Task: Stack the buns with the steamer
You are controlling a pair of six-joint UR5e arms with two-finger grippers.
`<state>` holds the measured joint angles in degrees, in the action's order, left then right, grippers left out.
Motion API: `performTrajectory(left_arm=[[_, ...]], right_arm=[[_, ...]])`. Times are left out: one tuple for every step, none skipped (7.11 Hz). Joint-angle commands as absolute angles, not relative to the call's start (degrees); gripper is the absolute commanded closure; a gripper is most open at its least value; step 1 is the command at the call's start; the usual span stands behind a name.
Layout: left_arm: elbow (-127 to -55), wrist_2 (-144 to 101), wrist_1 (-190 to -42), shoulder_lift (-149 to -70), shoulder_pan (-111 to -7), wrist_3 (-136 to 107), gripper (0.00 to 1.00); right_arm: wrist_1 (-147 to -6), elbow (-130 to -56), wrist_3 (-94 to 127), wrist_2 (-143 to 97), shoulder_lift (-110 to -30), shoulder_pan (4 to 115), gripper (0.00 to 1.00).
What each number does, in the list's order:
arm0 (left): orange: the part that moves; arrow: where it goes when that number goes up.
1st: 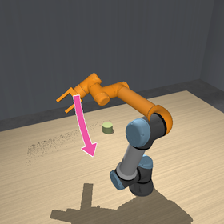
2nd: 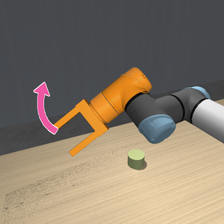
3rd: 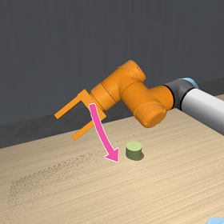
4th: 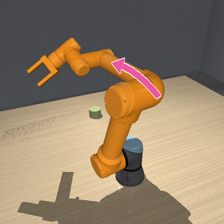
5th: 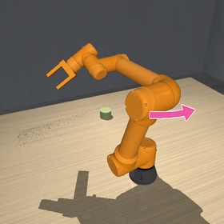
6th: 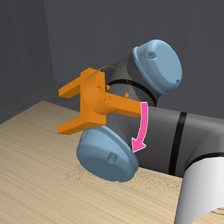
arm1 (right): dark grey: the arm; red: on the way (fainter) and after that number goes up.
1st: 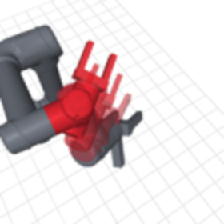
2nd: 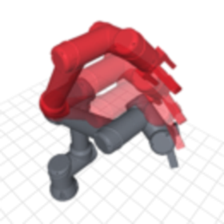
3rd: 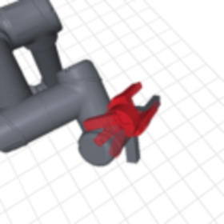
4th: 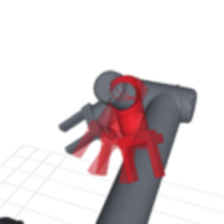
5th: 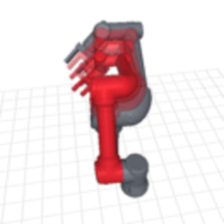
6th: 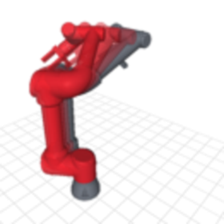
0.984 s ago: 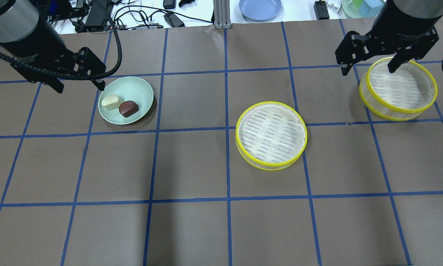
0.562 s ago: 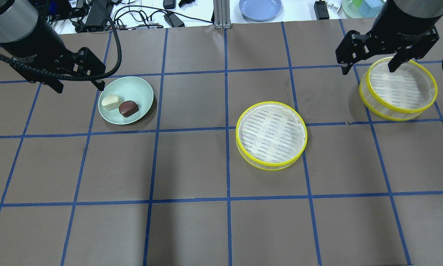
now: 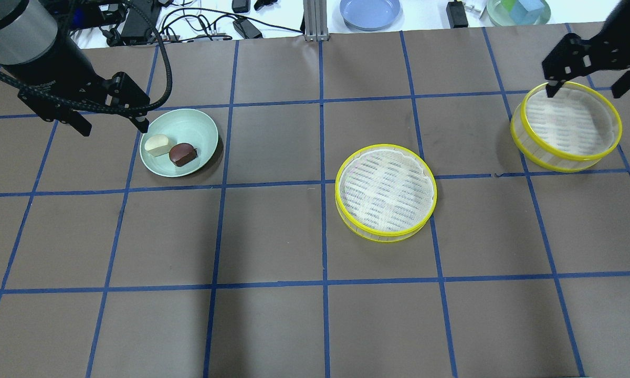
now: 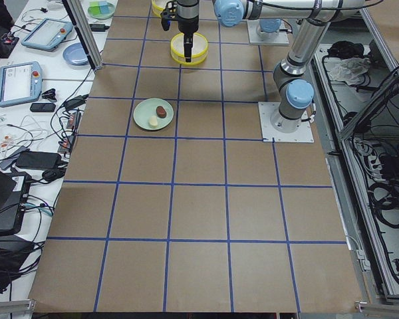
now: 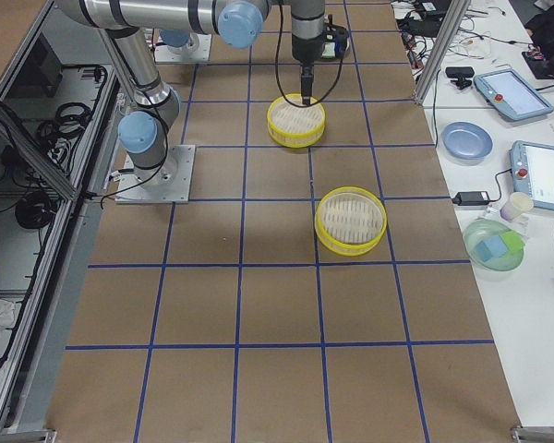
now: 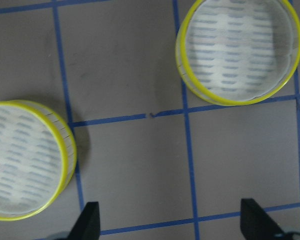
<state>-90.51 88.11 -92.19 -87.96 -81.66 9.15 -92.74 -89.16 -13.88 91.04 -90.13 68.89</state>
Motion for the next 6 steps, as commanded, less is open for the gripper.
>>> performTrajectory(left_arm=[[-91.84,87.98,-89.5,-91.47,-78.25,10.02,0.0],[-93.32,88.07,-82.16,-94.45,-76.57,10.02,0.0],[-94.73,88.24,-74.09,-97.44,-75.68,9.93,0.0],[-95.01,87.98,-70.44,-100.52,-75.5,9.5,0.0],[-95.01,87.89,-66.92,-103.42,-75.24,8.88,0.0],[-95.01,87.98,-63.4,-106.75,-74.63,7.22,0.0]], right_arm=[[-104.5,-88.16,-21.95,90.97,-80.83,56.56,0.0],[-112.16,-87.72,-22.06,90.71,-73.9,54.16,0.0],[-118.76,-87.28,-21.19,90.36,-68.61,53.71,0.0],[-124.92,-86.58,-21.44,86.7,-64.64,53.79,0.0],[-125.15,-86.57,-23.53,86.05,-60.51,53.62,0.0],[-125.42,-86.57,-28.51,86.31,-58.64,53.53,0.0]])
